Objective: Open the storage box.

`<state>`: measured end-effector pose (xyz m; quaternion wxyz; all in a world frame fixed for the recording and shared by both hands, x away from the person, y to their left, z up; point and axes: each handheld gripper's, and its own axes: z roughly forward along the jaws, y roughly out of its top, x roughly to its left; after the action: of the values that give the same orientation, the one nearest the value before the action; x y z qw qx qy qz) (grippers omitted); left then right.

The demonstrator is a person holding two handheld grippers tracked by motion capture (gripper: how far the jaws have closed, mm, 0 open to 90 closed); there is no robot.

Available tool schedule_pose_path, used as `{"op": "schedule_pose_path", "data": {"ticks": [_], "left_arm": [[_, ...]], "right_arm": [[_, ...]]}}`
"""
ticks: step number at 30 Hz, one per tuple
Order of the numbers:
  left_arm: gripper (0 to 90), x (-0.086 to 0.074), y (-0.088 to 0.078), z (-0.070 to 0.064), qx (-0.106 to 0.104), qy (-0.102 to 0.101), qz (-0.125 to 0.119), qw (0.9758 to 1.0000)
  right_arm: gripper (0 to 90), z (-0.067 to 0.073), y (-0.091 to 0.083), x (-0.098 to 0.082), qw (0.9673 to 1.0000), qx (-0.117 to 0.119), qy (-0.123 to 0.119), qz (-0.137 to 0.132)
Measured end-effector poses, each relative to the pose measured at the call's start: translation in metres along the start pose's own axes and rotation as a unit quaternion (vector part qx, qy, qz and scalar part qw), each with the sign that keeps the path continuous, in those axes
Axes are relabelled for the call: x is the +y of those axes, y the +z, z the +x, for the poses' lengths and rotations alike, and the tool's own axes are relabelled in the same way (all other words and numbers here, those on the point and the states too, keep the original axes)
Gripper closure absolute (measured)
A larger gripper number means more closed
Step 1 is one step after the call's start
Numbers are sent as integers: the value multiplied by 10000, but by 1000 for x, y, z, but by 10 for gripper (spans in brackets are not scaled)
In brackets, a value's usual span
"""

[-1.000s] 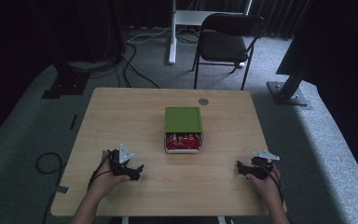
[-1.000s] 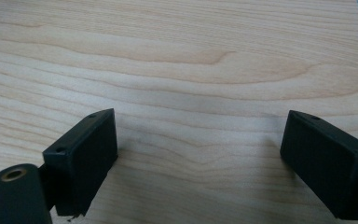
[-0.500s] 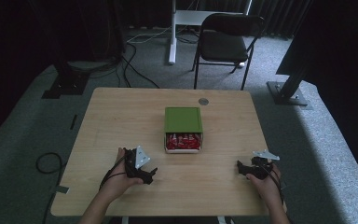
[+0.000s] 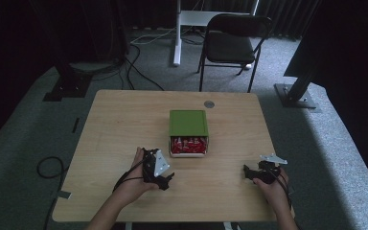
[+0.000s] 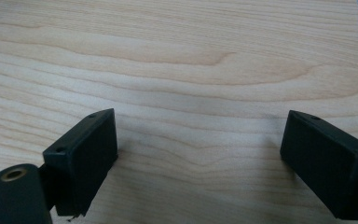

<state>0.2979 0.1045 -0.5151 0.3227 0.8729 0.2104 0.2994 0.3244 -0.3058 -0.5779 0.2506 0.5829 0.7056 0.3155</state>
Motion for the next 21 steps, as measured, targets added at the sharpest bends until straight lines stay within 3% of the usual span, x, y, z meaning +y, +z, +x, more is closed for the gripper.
{"op": "schedule_pose_path", "data": {"ticks": [3, 5, 12, 19, 21], "left_arm": [[12, 4, 6, -7, -48, 148, 17, 9999], [12, 6, 9, -13, -26, 372, 45, 9993], [12, 16, 19, -27, -185, 702, 11, 9974], [12, 28, 28, -37, -186, 1163, 70, 9930], [49, 30, 31, -40, -214, 1249, 60, 9919]], "right_arm": [[103, 0, 0, 0, 10000, 1, 10, 1], [103, 0, 0, 0, 10000, 2, 12, 5], [102, 0, 0, 0, 10000, 4, 13, 6], [103, 0, 0, 0, 10000, 4, 11, 6], [103, 0, 0, 0, 10000, 5, 9, 5]]}}
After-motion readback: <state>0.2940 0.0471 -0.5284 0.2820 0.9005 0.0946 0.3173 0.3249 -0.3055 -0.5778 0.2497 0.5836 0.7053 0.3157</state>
